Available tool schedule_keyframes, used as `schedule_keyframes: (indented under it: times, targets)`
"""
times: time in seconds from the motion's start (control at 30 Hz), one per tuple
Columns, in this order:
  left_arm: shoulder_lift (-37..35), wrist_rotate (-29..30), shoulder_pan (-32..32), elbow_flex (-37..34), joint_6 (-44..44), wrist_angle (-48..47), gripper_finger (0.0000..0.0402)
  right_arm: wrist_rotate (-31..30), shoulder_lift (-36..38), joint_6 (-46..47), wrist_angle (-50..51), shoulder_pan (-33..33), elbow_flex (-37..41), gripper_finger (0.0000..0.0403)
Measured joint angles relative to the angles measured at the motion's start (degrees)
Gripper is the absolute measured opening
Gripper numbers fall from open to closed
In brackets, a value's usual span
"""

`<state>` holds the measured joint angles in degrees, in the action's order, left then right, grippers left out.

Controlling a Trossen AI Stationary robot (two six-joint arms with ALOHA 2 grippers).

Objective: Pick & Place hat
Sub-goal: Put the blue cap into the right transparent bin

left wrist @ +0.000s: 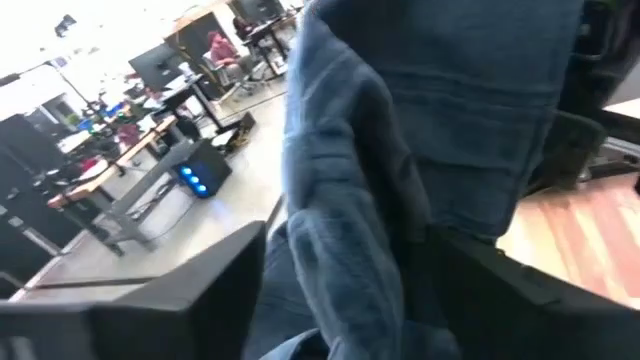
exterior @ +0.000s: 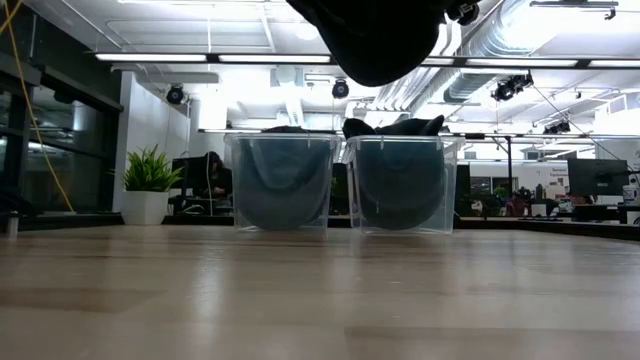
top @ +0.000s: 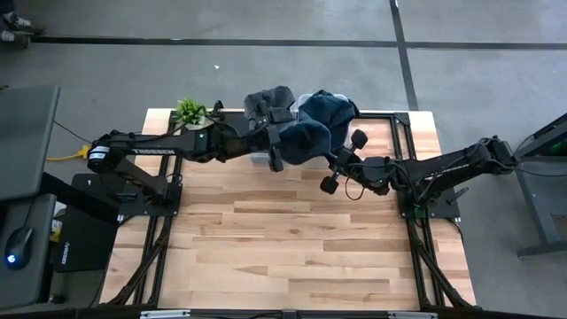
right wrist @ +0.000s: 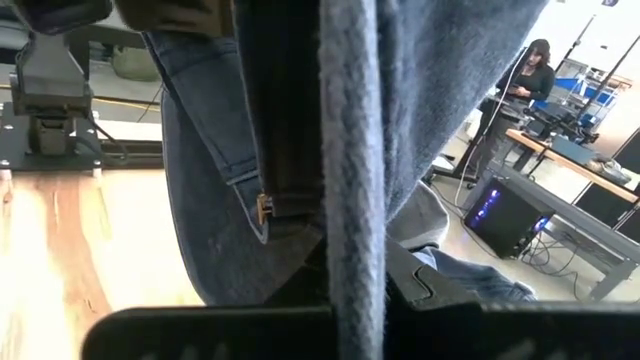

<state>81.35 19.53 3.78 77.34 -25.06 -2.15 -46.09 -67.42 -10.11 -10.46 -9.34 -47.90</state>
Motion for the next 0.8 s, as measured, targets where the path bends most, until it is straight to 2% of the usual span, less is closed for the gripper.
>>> schedule_keyframes:
  times: [0.13, 0.33, 0.5, 0.8]
  targets:
    - [-0.12, 0.70, -0.01, 0.00, 1.06, -0.53, 0.0191, 0.01, 0.00, -0.41, -0.07, -0.02, 0.00, 0.0005]
    - [-0.10, 2.56, -0.01, 0.00, 2.72, -1.71, 0.0022, 0.00, 0.00, -0.42, -0.09, -0.04, -0.02, 0.0005]
    - [-0.10, 2.73, -0.01, 0.00, 2.81, -2.19, 0.0004, -0.21, 0.00, -0.42, -0.09, -0.04, -0.02, 0.0005]
    - [-0.10, 3.54, -0.01, 0.00, 2.86, -2.83, 0.0002, -0.22, -0.02, -0.42, -0.09, -0.04, -0.02, 0.0006]
